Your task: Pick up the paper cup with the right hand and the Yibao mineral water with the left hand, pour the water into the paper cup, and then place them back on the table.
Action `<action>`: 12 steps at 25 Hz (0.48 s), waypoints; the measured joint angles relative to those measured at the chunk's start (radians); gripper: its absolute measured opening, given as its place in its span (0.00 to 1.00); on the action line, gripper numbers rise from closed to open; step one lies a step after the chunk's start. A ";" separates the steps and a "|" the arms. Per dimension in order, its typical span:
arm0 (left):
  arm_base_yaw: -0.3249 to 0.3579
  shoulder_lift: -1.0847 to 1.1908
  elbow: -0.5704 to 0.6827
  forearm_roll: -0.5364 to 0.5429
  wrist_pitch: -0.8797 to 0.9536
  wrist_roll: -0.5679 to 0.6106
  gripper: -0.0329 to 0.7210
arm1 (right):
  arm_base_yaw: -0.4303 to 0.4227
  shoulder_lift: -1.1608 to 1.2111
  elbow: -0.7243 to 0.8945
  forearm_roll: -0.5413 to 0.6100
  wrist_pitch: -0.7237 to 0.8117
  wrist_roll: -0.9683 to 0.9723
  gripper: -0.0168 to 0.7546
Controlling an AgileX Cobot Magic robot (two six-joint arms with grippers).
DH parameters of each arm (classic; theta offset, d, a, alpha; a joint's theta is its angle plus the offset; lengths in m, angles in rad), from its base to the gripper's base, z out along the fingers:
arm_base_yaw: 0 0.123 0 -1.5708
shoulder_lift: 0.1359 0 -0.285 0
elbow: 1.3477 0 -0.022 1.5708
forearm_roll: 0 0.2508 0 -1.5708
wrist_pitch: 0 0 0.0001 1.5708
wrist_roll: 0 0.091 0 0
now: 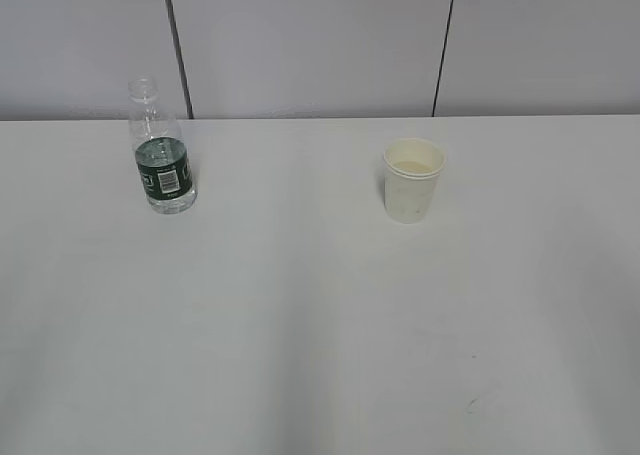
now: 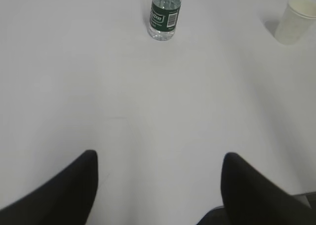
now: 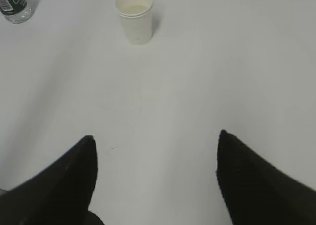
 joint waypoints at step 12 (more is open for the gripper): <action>0.000 0.000 0.000 0.000 0.000 0.000 0.67 | 0.000 -0.371 0.000 -0.131 0.301 0.028 0.78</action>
